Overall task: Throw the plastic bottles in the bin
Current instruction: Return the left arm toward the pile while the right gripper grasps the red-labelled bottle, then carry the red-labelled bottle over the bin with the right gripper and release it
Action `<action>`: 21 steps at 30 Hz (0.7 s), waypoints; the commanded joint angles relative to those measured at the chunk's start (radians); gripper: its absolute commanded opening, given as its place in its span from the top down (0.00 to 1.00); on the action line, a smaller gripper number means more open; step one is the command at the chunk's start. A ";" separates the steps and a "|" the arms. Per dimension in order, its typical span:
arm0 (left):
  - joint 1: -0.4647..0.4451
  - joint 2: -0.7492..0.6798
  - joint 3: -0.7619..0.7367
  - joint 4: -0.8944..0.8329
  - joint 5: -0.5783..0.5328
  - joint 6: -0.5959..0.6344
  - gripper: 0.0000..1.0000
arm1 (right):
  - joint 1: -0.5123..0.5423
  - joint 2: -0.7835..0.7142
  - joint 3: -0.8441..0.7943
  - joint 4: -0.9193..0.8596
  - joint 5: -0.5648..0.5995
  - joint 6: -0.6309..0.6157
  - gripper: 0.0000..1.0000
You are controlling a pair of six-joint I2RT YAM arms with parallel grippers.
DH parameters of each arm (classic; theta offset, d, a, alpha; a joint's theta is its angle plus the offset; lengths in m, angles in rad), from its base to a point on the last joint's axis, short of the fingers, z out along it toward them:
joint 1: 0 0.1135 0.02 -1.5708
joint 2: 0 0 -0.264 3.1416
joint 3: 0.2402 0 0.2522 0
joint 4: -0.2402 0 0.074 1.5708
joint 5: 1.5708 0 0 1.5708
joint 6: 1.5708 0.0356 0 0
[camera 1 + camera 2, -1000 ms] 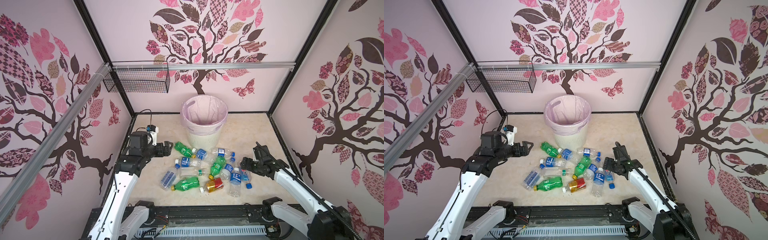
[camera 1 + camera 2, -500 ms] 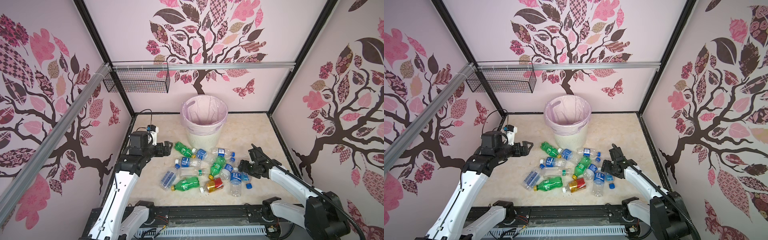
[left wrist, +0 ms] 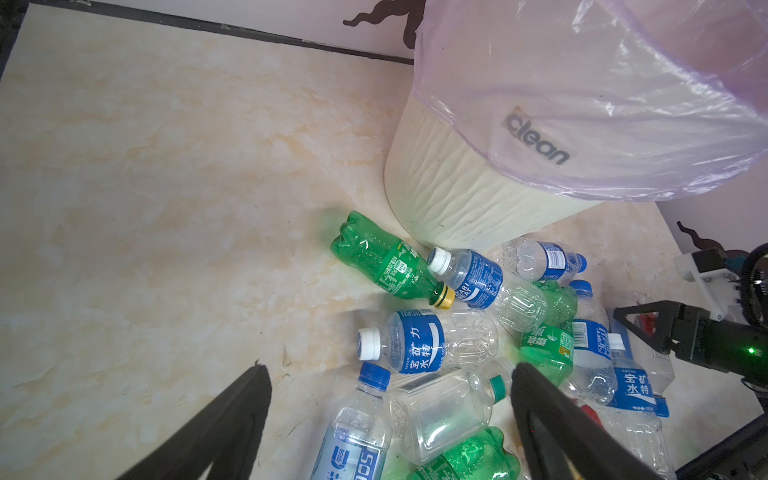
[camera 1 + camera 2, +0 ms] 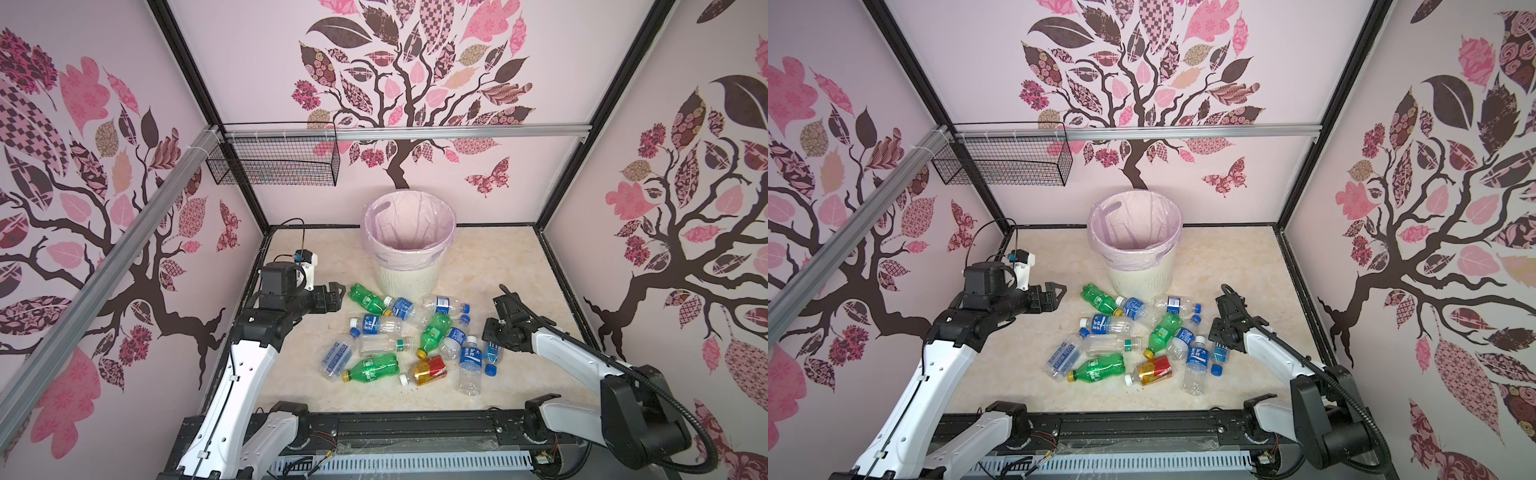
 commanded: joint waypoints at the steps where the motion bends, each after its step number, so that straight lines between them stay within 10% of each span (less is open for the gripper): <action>1: -0.001 -0.004 -0.038 0.002 -0.017 0.014 0.06 | 0.007 0.009 0.038 -0.002 0.048 -0.024 0.48; 21: 0.000 -0.023 -0.033 -0.064 -0.069 0.046 0.06 | 0.007 -0.310 0.513 -0.161 -0.128 -0.159 0.57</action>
